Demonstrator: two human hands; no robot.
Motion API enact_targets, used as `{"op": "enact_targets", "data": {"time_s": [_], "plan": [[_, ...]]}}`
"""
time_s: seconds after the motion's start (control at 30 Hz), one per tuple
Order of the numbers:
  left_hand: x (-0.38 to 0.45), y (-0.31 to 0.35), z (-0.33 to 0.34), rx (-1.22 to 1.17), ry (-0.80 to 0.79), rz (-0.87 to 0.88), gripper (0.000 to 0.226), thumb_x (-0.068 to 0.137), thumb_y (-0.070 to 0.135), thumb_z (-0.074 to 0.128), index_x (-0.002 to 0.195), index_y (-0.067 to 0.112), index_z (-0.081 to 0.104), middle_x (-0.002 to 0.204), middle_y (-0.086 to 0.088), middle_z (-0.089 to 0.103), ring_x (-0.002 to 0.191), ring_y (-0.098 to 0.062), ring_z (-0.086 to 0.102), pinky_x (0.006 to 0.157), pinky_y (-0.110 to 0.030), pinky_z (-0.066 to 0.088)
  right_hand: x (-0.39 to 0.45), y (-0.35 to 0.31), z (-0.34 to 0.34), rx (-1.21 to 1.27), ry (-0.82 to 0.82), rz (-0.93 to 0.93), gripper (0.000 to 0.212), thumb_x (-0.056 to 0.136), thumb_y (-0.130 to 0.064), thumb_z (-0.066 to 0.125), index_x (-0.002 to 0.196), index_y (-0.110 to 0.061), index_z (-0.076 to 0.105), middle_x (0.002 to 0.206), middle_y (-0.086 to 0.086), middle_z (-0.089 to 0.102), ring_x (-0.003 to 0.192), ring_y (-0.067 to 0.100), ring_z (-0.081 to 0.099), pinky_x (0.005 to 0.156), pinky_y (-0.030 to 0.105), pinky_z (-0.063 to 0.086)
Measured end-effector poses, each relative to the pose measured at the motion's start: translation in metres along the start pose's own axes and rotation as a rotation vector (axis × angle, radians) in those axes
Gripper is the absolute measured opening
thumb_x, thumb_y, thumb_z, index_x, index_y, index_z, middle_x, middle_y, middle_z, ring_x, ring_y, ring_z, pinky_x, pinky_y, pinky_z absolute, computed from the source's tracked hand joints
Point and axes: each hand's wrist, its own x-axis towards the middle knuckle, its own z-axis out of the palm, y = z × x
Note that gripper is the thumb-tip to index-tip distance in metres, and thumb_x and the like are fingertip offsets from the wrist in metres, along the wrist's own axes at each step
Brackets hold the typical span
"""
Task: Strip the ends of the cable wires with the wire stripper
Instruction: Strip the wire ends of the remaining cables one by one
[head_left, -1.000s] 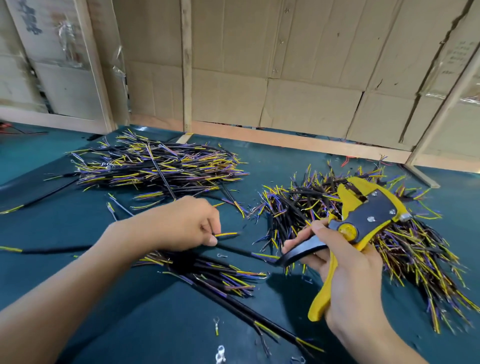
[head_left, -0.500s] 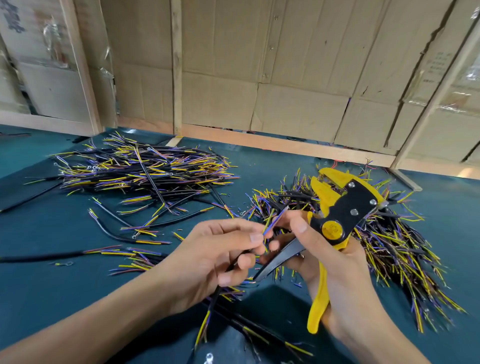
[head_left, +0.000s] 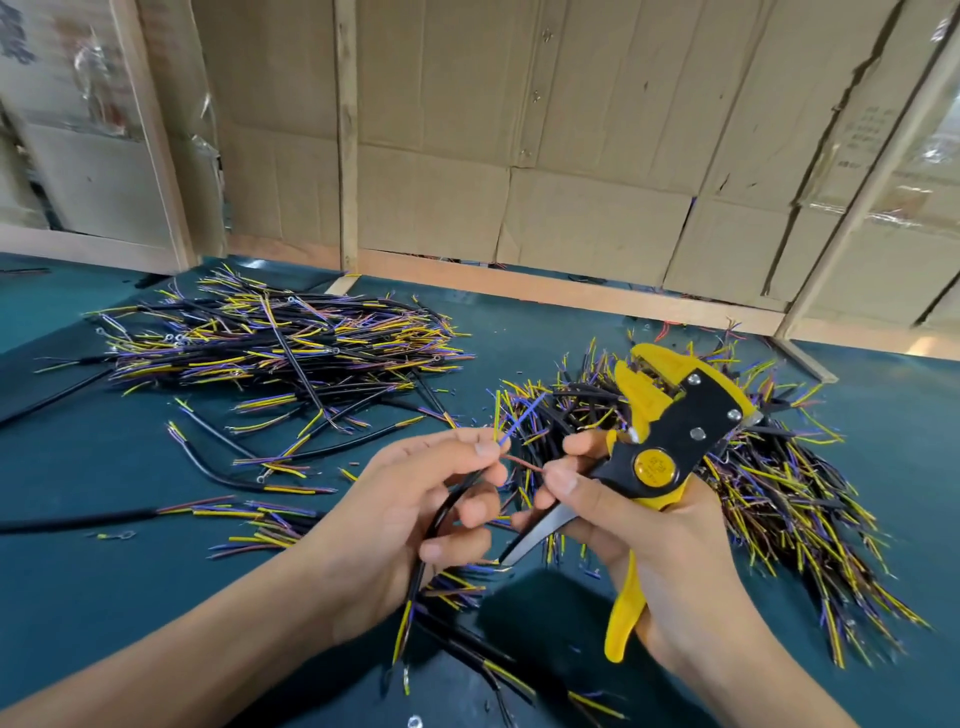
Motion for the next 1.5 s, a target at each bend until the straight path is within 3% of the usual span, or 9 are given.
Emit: {"op": "enact_targets", "data": {"time_s": [0.17,0.33,0.57,0.83,1.0,1.13,1.2,1.27,1.5], "plan": [[0.002,0.0,0.0,-0.014,0.091,0.051,0.015,0.083,0.015,0.062,0.095,0.007,0.06,0.089,-0.002,0.066,0.067,-0.008,0.054,0.033,-0.016,0.021,-0.004,0.004,0.005,-0.017,0.001,0.056,0.025,0.067,-0.006,0.083,0.09,-0.003,0.075,0.082,0.024,0.069,0.069,0.044,0.067,0.066,0.05,0.06],[0.003,0.004,0.001,-0.02,0.128,0.112,0.014,0.079,0.019,0.065,0.09,0.01,0.062,0.088,-0.002,0.067,0.054,-0.006,0.046,0.033,-0.012,0.02,-0.006,0.001,0.008,0.05,-0.053,0.137,0.025,0.071,-0.009,0.082,0.089,0.004,0.071,0.074,0.025,0.063,0.064,0.038,0.064,0.066,0.054,0.058],[0.003,0.017,-0.005,-0.147,0.185,0.183,0.008,0.084,0.021,0.064,0.087,0.014,0.066,0.087,0.001,0.066,0.053,-0.003,0.035,0.03,-0.012,0.018,-0.01,-0.001,0.007,0.031,-0.243,0.327,0.035,0.074,-0.019,0.083,0.089,0.01,0.069,0.079,0.032,0.063,0.067,0.044,0.065,0.07,0.058,0.056],[0.001,0.011,0.003,-0.092,0.166,0.195,0.017,0.079,0.02,0.064,0.092,0.011,0.06,0.085,0.001,0.068,0.047,-0.003,0.038,0.03,-0.012,0.018,-0.011,0.001,0.006,0.037,-0.305,0.329,0.03,0.08,-0.019,0.08,0.09,0.008,0.07,0.079,0.03,0.064,0.069,0.044,0.066,0.071,0.059,0.056],[0.001,0.011,0.003,-0.084,0.175,0.231,0.012,0.077,0.019,0.066,0.087,0.012,0.064,0.087,-0.001,0.07,0.047,-0.003,0.039,0.031,-0.012,0.019,-0.013,0.001,0.01,-0.034,-0.212,0.299,0.03,0.07,-0.024,0.081,0.069,0.001,0.065,0.062,0.027,0.056,0.054,0.039,0.06,0.059,0.056,0.054],[-0.001,0.011,0.004,0.015,0.182,0.318,0.004,0.077,0.02,0.067,0.079,0.02,0.071,0.086,-0.004,0.07,0.049,-0.005,0.038,0.034,-0.013,0.022,-0.02,0.0,0.016,-0.126,-0.053,0.236,0.034,0.053,-0.03,0.077,0.052,-0.005,0.054,0.048,0.018,0.045,0.036,0.028,0.045,0.039,0.039,0.046],[-0.001,0.011,0.003,0.064,0.209,0.362,0.004,0.077,0.02,0.067,0.078,0.021,0.071,0.085,-0.004,0.07,0.05,-0.006,0.038,0.037,-0.013,0.023,-0.019,0.001,0.015,-0.092,-0.103,0.251,0.031,0.057,-0.027,0.079,0.057,-0.004,0.059,0.053,0.021,0.051,0.043,0.032,0.054,0.047,0.056,0.049],[0.0,0.012,0.002,0.077,0.235,0.384,0.004,0.077,0.02,0.067,0.08,0.019,0.07,0.085,-0.005,0.07,0.05,-0.007,0.037,0.037,-0.014,0.024,-0.017,0.001,0.014,-0.036,-0.177,0.259,0.027,0.067,-0.025,0.08,0.069,-0.001,0.067,0.064,0.026,0.06,0.058,0.041,0.064,0.069,0.078,0.046],[0.0,0.011,0.001,0.083,0.243,0.423,0.005,0.075,0.021,0.069,0.08,0.021,0.071,0.088,-0.006,0.069,0.049,-0.007,0.037,0.038,-0.015,0.024,-0.015,0.003,0.007,0.017,-0.258,0.268,0.03,0.075,-0.023,0.081,0.081,0.004,0.068,0.073,0.029,0.061,0.069,0.045,0.065,0.077,0.074,0.052]]}}
